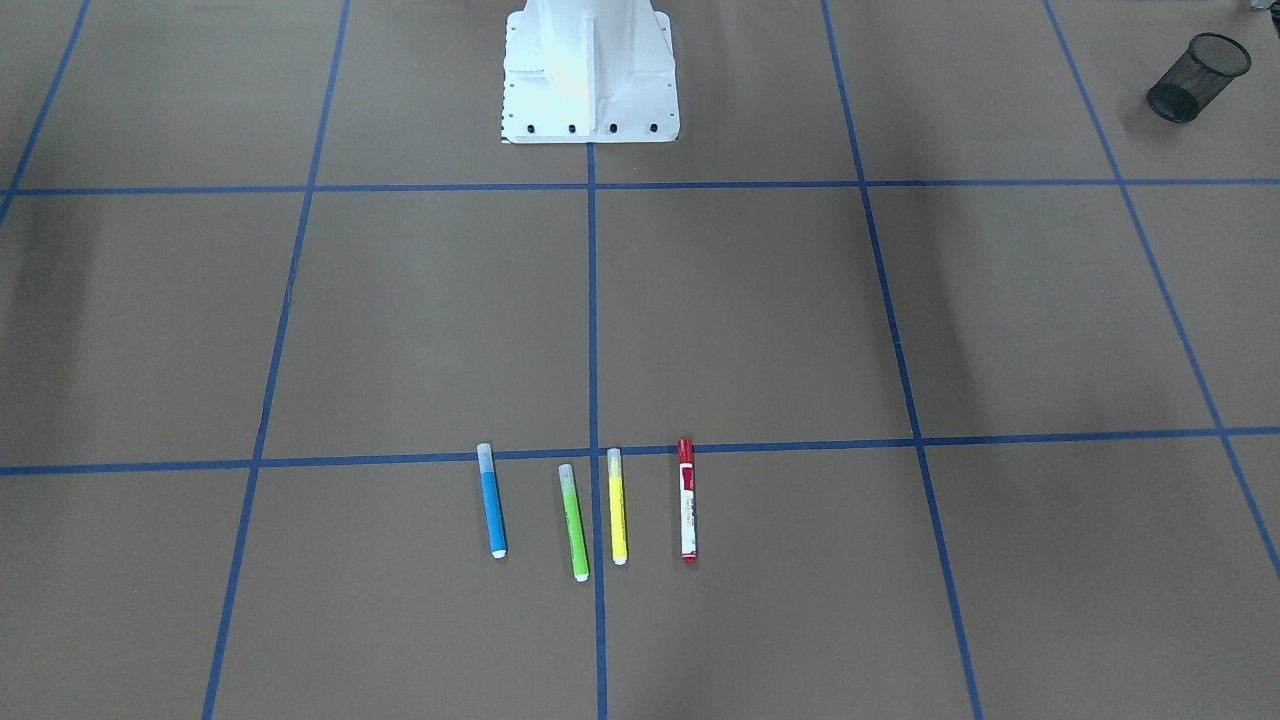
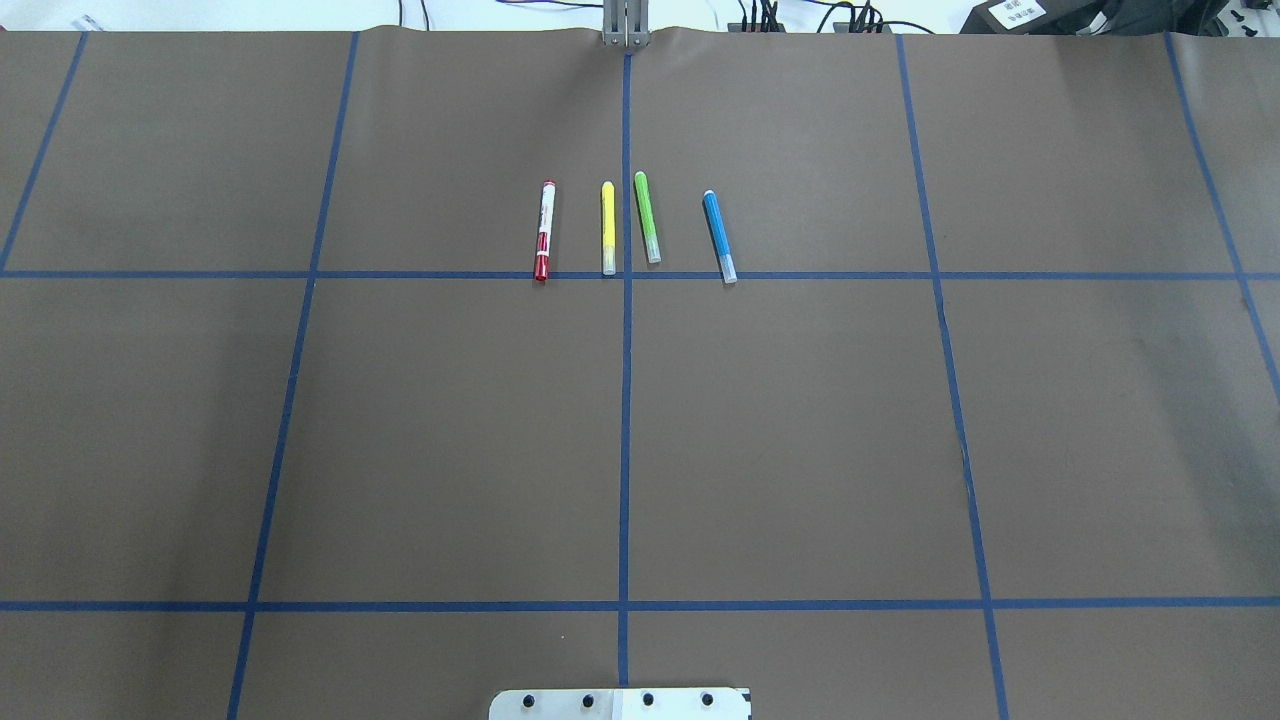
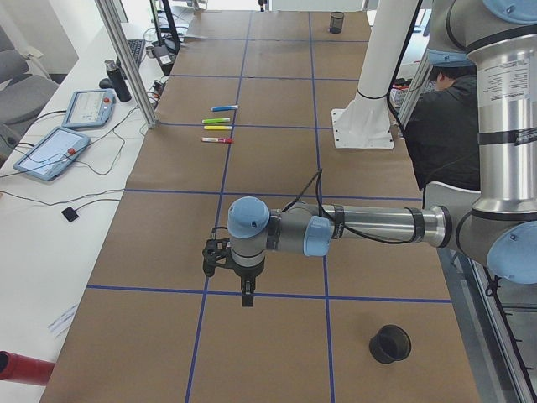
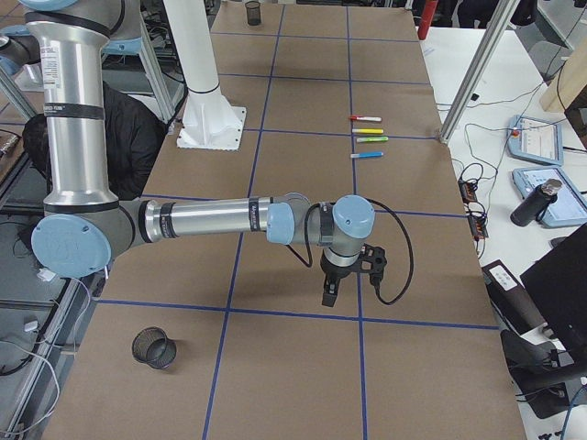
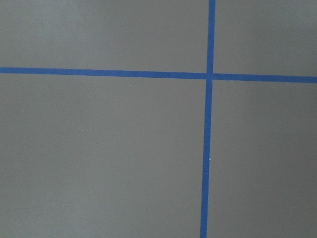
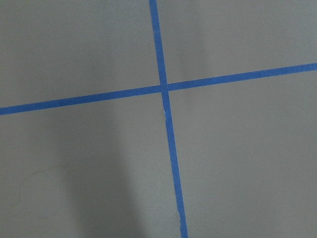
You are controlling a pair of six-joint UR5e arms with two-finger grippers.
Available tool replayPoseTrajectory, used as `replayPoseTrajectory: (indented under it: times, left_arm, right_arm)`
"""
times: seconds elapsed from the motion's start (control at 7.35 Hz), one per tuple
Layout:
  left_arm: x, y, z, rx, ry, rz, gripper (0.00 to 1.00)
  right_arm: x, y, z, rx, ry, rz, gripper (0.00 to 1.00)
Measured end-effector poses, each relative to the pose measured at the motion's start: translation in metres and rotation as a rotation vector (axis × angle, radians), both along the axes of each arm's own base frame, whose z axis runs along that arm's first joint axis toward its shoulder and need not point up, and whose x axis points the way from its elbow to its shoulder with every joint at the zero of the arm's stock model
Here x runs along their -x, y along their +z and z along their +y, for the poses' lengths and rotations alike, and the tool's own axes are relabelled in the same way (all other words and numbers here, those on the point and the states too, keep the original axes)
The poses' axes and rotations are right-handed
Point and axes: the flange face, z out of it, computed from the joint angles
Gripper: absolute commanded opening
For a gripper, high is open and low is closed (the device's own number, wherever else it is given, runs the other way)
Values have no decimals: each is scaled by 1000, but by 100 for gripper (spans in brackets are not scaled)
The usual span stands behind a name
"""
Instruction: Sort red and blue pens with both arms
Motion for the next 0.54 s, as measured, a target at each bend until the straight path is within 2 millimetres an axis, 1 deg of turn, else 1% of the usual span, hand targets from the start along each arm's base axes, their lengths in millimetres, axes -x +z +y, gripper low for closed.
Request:
replayPoseTrajectory:
  times: [0.27, 0.54]
  left_arm:
    - [0, 0, 0, 0, 0, -3, 100]
    - [-1, -3, -2, -8, 1, -3, 100]
  right_arm:
    - [0, -1, -1, -2, 1, 0, 100]
    - [0, -8, -6, -16, 2, 0, 100]
